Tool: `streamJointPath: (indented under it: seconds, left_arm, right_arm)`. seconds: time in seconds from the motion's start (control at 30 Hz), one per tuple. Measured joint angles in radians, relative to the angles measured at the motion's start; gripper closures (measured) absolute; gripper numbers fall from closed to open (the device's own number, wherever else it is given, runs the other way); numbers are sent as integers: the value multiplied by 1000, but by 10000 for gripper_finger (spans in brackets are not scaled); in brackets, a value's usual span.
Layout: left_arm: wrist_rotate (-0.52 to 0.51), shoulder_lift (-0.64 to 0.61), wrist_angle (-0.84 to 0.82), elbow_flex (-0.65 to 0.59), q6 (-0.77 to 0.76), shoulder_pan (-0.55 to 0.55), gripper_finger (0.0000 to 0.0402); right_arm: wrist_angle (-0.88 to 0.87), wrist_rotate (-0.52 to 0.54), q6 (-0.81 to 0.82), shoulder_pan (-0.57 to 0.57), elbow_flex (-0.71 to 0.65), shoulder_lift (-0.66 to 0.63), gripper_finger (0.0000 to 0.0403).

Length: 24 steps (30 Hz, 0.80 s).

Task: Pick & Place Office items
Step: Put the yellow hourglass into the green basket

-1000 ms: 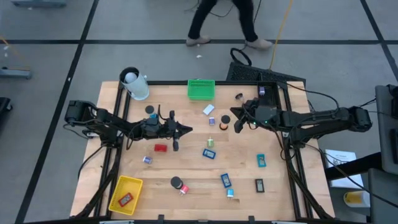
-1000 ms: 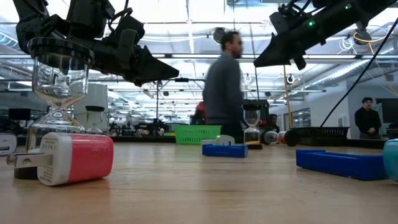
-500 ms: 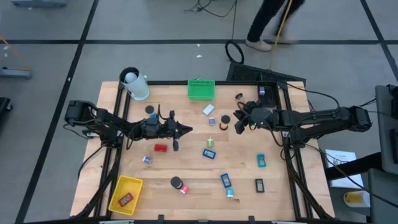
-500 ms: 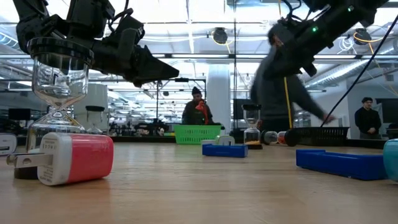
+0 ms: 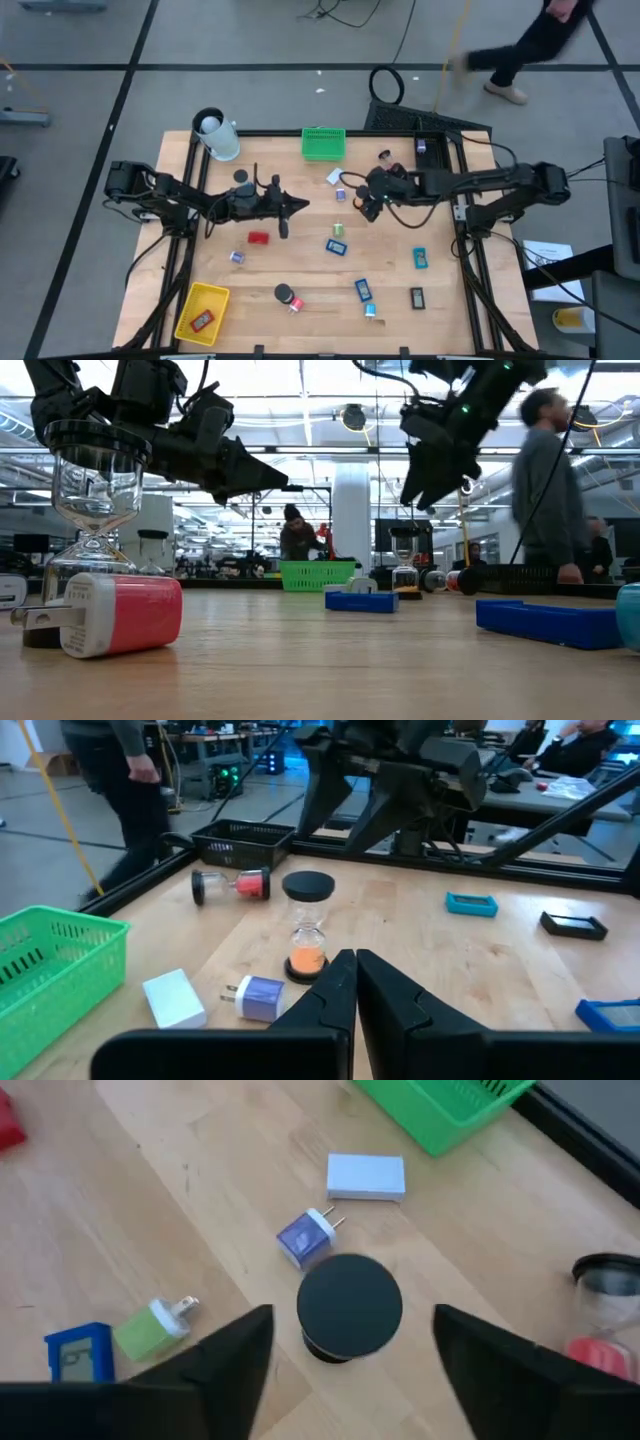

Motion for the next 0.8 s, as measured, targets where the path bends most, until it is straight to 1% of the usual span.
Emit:
streamJointPath:
  seconds: [0.1, 0.17, 0.23, 0.33, 0.43, 0.53, 0.6, 0.67, 0.73, 0.8]
  left_arm:
    - [0, 0, 0, 0, 0, 0, 379]
    - [0, 0, 0, 0, 3, 0, 382]
    - [0, 0, 0, 0, 3, 0, 389]
    - [0, 0, -1, 0, 3, 1, 397]
    - [0, 0, -2, 0, 3, -2, 392]
    - [0, 0, -2, 0, 7, -4, 379]
    - [0, 0, -2, 0, 8, -4, 375]
    - [0, 0, -2, 0, 9, -4, 375]
    - [0, 0, -2, 0, 10, -4, 378]
    - [0, 0, -3, 0, 11, -4, 385]
  right_arm:
    - [-23, -2, -26, -4, 57, 25, 78]
    - [-27, -39, -55, -15, 65, 35, 59]
    - [-26, -78, -75, -38, 62, 42, 48]
    - [-27, -99, -107, -74, 33, 44, 45]
    - [-20, -104, -141, -99, 12, 48, 48]
    - [93, -191, -197, -106, -3, 44, 52]
    - [149, -231, -219, -104, -28, 45, 54]
    - [149, -218, -219, -104, -51, 46, 54]
    - [142, -166, -218, -105, -71, 46, 54]
    - [145, -144, -227, -106, -79, 46, 54]
